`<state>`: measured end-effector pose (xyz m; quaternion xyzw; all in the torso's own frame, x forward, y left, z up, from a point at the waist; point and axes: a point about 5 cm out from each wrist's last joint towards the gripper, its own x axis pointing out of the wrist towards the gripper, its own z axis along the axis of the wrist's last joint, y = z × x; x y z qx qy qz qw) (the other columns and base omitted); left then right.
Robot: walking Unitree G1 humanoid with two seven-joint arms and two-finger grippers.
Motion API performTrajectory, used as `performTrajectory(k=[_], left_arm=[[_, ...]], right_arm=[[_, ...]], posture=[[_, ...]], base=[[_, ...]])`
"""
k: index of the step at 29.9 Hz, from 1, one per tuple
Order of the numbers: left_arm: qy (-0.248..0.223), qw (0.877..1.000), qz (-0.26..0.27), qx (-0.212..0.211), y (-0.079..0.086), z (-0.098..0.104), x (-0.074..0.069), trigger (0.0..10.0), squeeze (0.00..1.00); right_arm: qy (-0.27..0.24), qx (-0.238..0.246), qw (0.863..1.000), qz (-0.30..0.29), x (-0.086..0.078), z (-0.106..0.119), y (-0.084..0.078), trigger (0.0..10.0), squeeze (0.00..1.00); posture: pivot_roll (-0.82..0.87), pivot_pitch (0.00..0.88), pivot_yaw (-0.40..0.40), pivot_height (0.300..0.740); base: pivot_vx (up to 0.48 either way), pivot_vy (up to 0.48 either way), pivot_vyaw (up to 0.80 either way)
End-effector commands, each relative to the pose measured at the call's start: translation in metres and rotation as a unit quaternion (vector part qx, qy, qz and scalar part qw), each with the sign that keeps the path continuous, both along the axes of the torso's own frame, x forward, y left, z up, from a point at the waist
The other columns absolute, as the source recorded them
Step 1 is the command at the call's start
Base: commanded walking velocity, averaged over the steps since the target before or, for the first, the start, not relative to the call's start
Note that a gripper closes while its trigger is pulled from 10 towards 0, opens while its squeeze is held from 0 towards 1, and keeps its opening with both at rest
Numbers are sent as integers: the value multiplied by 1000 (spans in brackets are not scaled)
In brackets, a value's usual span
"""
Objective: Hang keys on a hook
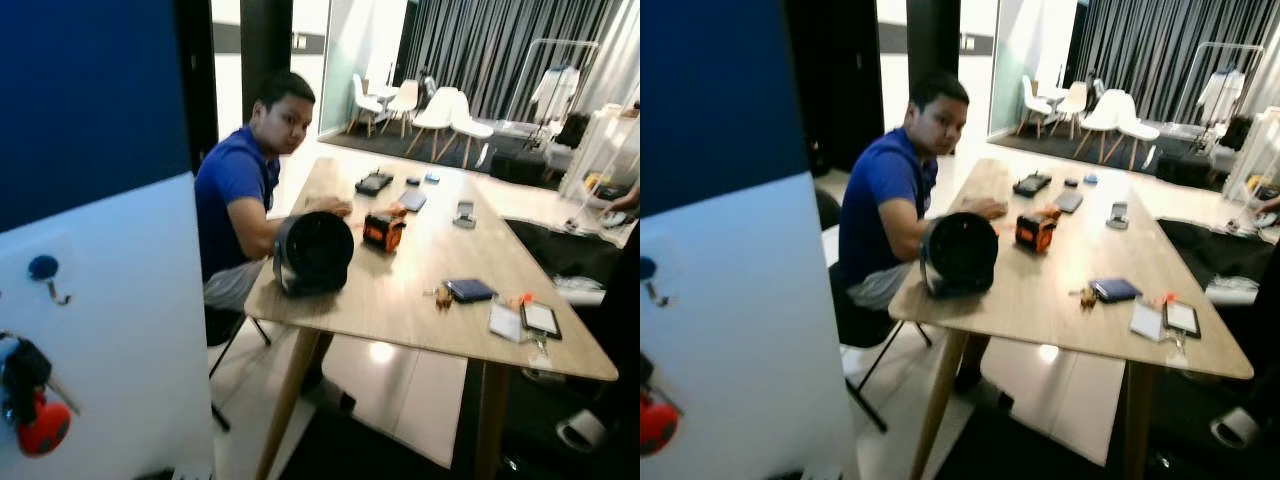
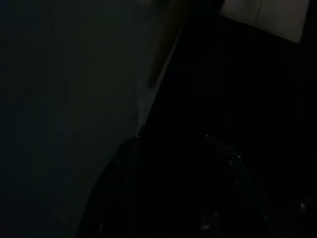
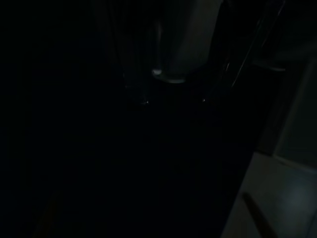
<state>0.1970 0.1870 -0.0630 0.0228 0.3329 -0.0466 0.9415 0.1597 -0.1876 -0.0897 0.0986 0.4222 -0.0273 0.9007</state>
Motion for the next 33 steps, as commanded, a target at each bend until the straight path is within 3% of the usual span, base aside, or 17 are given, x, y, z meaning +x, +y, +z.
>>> performTrajectory(k=[1,18,33], left_arm=[[-13,1000,0,-4,0,5,7,10000,0],[-18,1000,0,-14,1,5,6,10000,0],[-9,999,-32,-16,-5,5,7,10000,0]], right_arm=[[3,-9,1000,1,-1,0,-6,10000,0],[1,-9,1000,0,-2,0,-6,10000,0],[6,-8,1000,-4,-4,-1,-7,10000,0]], posture=[[87,9,-17,740],[87,10,-18,740],[88,7,-12,740]], base=[[0,-480,0],[0,-480,0],[0,0,0]])
